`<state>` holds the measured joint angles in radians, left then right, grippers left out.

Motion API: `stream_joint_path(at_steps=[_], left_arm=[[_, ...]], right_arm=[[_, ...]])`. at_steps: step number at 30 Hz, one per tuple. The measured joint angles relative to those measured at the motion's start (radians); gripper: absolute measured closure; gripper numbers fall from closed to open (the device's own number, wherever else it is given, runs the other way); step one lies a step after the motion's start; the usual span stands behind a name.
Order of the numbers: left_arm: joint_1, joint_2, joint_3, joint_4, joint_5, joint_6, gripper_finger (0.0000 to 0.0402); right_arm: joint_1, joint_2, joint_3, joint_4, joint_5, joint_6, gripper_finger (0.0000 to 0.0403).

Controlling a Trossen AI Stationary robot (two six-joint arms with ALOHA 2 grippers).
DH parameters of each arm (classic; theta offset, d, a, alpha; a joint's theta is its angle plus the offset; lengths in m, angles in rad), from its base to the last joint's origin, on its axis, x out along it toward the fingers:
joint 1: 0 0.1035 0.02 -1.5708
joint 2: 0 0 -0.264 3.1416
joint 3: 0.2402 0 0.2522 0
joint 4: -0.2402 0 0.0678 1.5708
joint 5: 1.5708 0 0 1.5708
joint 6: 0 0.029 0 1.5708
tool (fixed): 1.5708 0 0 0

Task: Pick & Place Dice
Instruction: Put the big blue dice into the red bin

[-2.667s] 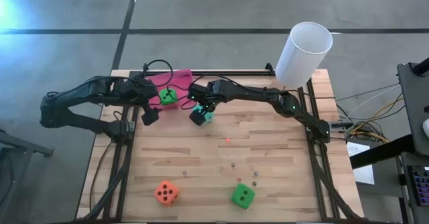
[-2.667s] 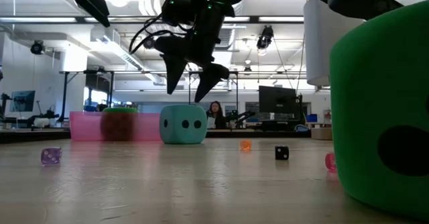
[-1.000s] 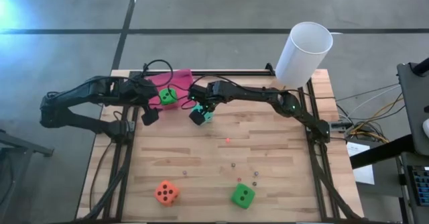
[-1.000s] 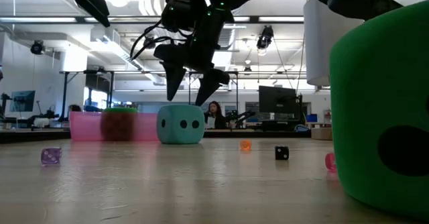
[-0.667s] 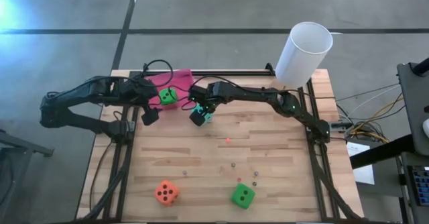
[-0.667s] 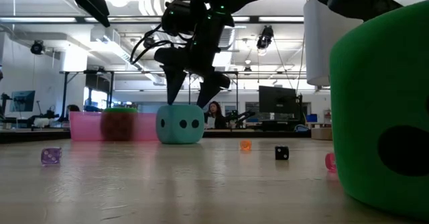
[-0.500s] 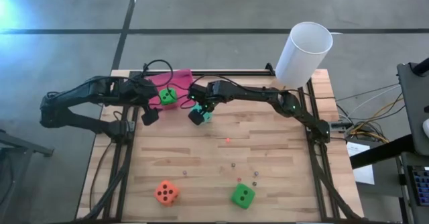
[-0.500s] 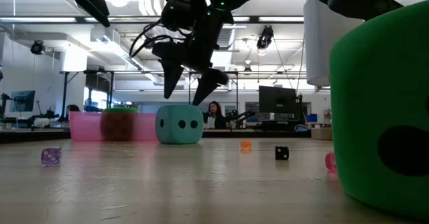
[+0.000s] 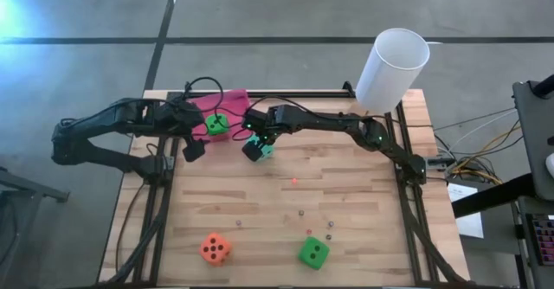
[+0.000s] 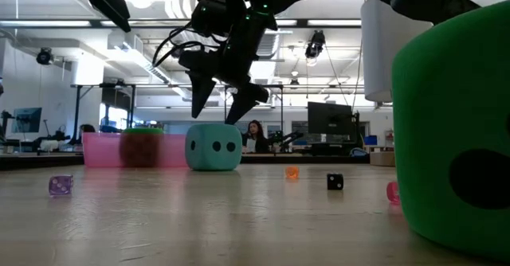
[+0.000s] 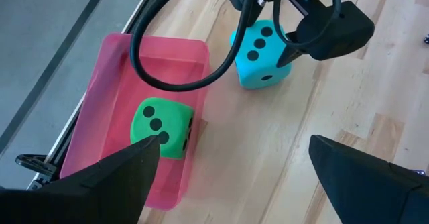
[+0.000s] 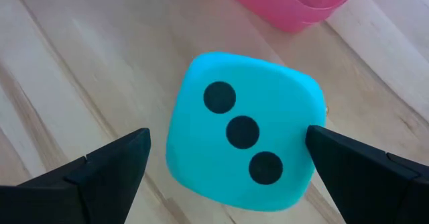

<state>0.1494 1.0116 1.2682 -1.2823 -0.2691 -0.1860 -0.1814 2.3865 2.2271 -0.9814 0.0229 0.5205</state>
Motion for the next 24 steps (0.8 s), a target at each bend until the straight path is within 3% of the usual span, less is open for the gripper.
stream_joint_path(at_steps=[24], left_arm=[[0.000,0.000,0.000,0.000,0.000,0.003,0.0017]], right_arm=[[-0.003,0.004,0.038,-0.068,0.008,-0.007,0.0003]])
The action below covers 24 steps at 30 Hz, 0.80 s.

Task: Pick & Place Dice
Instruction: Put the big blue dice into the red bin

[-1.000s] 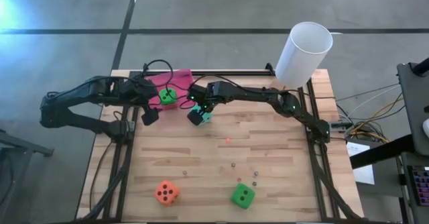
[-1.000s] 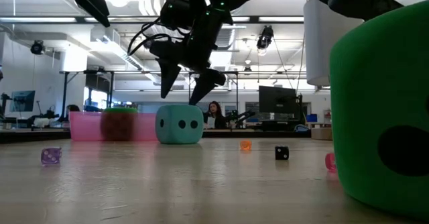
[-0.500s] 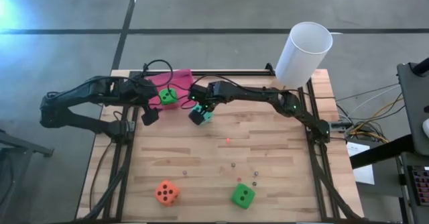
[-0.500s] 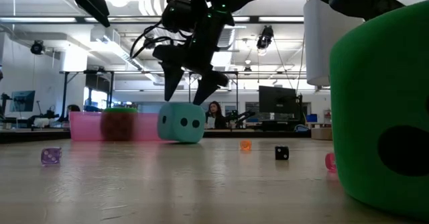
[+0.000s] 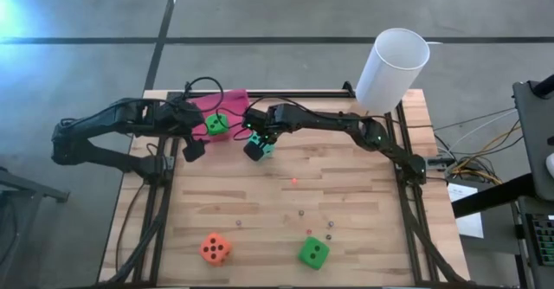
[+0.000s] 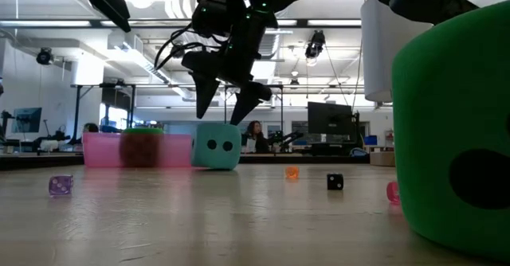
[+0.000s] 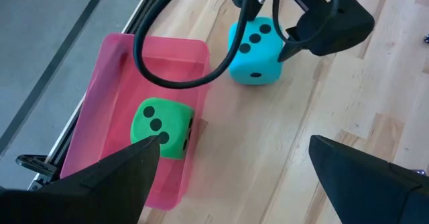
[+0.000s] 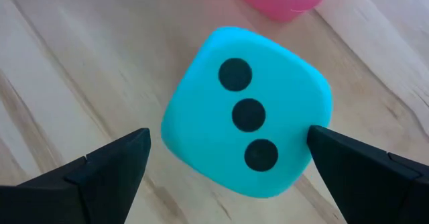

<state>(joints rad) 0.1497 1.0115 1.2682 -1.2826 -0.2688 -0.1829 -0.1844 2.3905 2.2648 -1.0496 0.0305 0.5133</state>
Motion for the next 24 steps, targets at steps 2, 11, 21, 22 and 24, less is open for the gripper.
stream_joint_path(at_steps=[2,11,21,22,24], left_arm=[[0.000,0.000,0.000,0.000,0.000,0.000,0.0016],[0.000,0.000,0.000,0.000,0.000,0.000,0.0016],[0.000,0.000,0.000,0.000,0.000,-0.001,0.0015],[0.000,0.000,0.000,0.000,0.000,-0.001,0.0014],[0.000,0.000,0.000,0.000,0.000,-0.001,0.0014]], right_arm=[[0.001,0.000,0.001,0.000,0.000,0.000,0.0003],[0.001,0.000,0.001,0.003,0.003,-0.001,0.0003],[-0.002,-0.002,0.001,0.007,-0.035,-0.076,0.0003],[-0.003,-0.003,0.001,0.007,-0.037,-0.076,0.0003],[-0.005,-0.009,0.001,0.007,-0.039,-0.079,0.0003]])
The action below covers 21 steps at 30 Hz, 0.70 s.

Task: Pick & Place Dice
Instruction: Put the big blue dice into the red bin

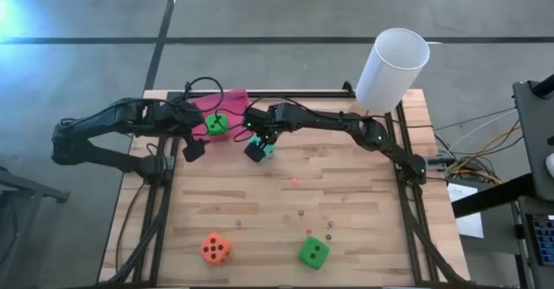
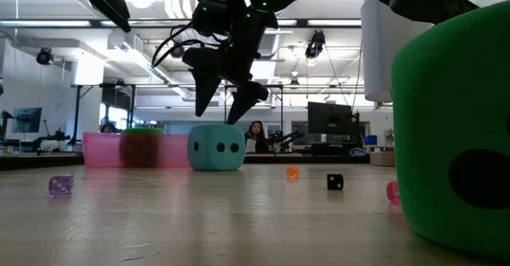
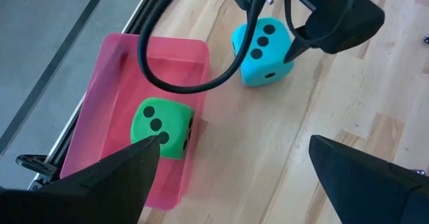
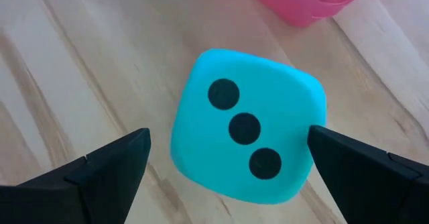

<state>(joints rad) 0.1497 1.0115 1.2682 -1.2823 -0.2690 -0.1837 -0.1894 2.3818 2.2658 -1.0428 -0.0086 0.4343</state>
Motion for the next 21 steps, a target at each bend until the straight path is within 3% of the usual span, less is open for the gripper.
stream_joint_path(at_steps=[21], left_arm=[[0.000,0.000,0.000,0.000,0.000,-0.002,0.0016]], right_arm=[[-0.023,-0.040,0.001,-0.031,-0.053,-0.134,0.0003]])
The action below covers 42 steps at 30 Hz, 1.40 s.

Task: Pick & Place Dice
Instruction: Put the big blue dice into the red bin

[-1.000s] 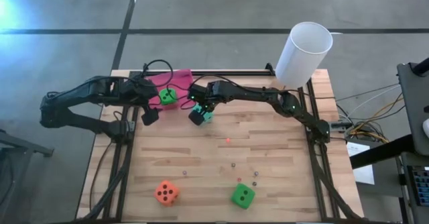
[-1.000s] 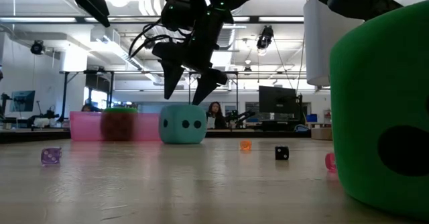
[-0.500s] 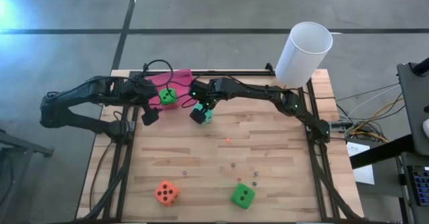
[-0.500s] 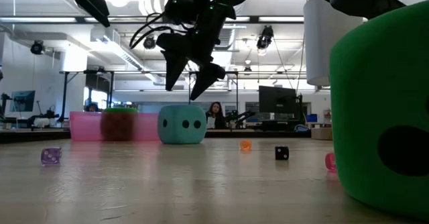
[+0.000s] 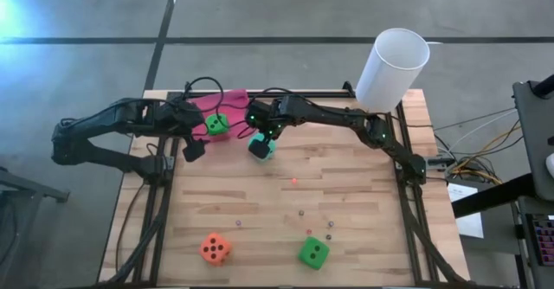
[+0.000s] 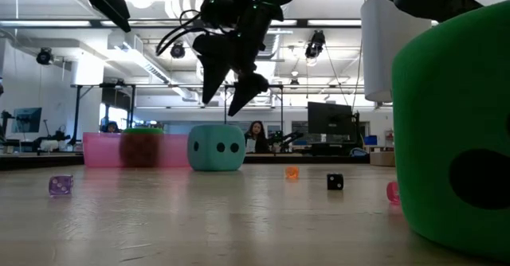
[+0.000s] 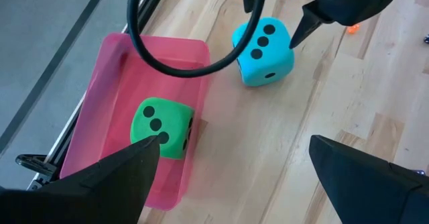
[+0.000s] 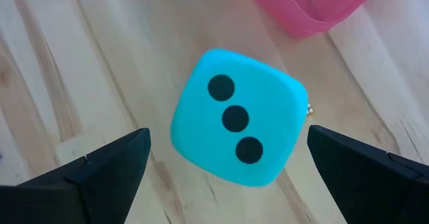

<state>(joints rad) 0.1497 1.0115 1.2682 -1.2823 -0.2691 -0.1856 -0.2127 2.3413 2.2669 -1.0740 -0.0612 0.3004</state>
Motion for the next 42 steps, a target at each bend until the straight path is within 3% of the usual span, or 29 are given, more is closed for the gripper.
stream_joint_path(at_steps=[20,42], left_arm=[[0.000,0.000,0.000,0.000,0.000,0.002,0.0015],[0.000,0.000,0.000,0.000,0.000,0.002,0.0011]], right_arm=[[-0.017,0.043,0.000,-0.012,-0.001,0.165,0.0003],[-0.014,0.048,-0.043,0.077,-0.019,0.179,0.0003]])
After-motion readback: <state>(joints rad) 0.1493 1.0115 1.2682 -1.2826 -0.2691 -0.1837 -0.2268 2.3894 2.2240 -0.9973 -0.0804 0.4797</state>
